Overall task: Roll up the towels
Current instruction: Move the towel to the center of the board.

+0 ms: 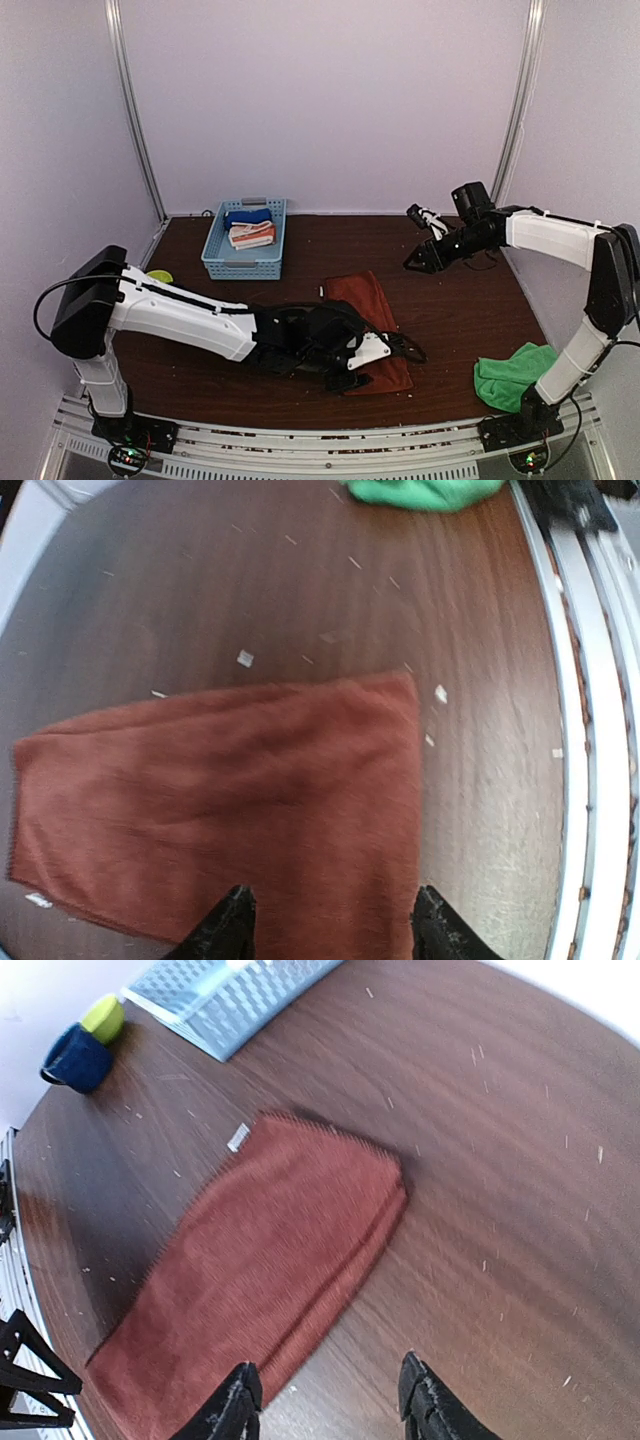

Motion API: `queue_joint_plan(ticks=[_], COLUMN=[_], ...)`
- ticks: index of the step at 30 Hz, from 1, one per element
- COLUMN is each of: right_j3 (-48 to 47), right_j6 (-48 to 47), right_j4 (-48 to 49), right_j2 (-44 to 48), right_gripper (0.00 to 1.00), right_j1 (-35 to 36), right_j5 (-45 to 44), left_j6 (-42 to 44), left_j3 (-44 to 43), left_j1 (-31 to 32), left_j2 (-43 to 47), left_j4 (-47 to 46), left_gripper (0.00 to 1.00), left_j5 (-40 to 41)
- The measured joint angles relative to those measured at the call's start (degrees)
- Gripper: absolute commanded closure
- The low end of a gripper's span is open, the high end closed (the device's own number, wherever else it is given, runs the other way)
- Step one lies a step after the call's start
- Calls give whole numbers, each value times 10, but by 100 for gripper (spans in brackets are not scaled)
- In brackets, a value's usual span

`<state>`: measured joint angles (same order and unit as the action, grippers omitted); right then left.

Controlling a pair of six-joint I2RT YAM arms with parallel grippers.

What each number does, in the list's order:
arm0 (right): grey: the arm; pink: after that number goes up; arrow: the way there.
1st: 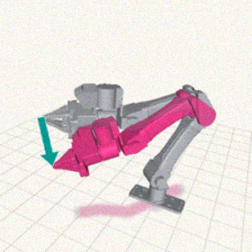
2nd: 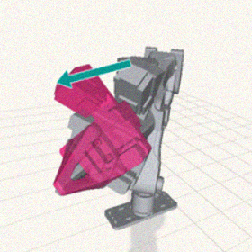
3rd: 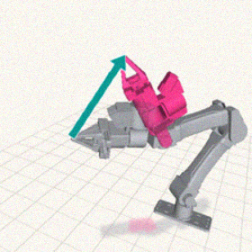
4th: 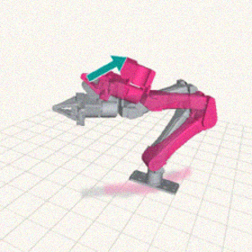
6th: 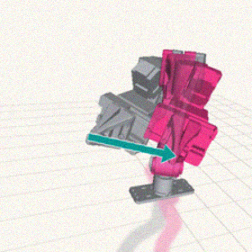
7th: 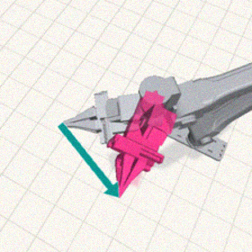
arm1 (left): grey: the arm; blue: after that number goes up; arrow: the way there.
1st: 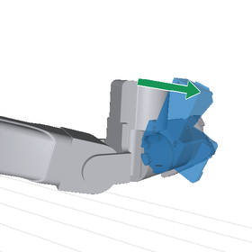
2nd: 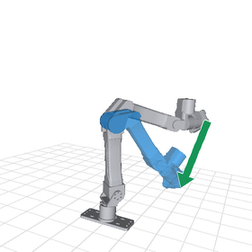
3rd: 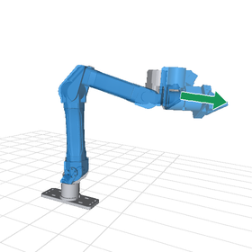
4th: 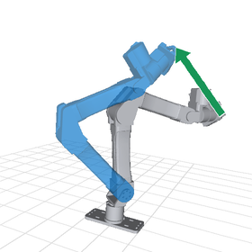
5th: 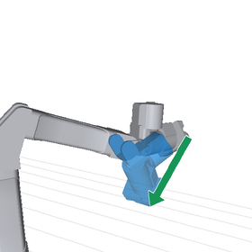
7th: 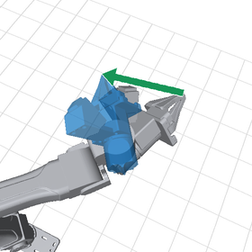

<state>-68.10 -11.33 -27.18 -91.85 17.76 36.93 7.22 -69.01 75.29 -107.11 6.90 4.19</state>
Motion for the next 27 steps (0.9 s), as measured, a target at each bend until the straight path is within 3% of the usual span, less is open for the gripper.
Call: queue_joint_plan(ticks=[4, 8, 20, 24, 27], right_j3=[9, -1, -146, -235, -270], right_j6=[1, 7, 12, 18, 39], right_j4=[2, 12, -11, -31, -41], right_j2=[-23, -45, -206, -298, -353], right_gripper=[59, 73, 76, 78, 78], right_j1=[-18, -20, 82, 116, 128], right_j5=[5, 21, 29, 22, -12], left_j6=[14, 24, 43, 45, 43], left_j3=[-6, -16, -37, -35, -32], left_j1=[5, 6, 14, 14, 14], left_j2=[-43, -75, -92, -92, -92], left_j4=[16, 25, 27, 26, 26], left_gripper=[42, 41, 50, 58, 69], left_j5=[-15, -28, 2, 15, 22])
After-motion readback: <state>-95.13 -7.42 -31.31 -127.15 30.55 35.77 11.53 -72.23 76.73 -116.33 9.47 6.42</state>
